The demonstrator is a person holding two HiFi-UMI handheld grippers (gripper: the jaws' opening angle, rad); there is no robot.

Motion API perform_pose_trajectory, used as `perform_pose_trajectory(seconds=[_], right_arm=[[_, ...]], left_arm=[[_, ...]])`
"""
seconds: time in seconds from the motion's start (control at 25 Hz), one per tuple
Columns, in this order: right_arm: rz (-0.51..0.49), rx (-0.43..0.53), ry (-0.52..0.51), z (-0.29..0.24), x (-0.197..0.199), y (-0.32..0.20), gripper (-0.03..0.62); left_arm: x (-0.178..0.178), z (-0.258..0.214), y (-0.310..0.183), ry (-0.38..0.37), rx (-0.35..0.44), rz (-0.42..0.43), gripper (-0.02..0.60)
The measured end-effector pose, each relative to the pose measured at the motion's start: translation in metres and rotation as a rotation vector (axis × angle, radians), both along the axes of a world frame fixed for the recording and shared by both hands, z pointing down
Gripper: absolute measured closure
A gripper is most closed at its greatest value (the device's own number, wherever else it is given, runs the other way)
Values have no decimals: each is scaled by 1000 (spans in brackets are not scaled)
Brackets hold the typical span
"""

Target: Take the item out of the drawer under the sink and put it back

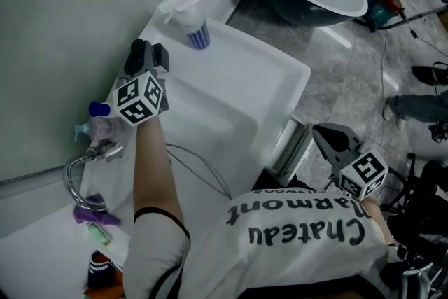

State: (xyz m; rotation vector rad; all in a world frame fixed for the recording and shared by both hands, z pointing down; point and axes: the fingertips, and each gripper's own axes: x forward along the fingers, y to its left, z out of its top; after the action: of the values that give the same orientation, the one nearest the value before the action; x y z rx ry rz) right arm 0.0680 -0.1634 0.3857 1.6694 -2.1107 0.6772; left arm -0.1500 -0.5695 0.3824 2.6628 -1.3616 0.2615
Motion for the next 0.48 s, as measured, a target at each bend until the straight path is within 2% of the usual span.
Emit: perform_pose_trajectory(seconds=[0.48], right_arm=[[53,3,-50,6,3,2,583]], left_arm=[[11,14,-9,-14,-26,14,477]])
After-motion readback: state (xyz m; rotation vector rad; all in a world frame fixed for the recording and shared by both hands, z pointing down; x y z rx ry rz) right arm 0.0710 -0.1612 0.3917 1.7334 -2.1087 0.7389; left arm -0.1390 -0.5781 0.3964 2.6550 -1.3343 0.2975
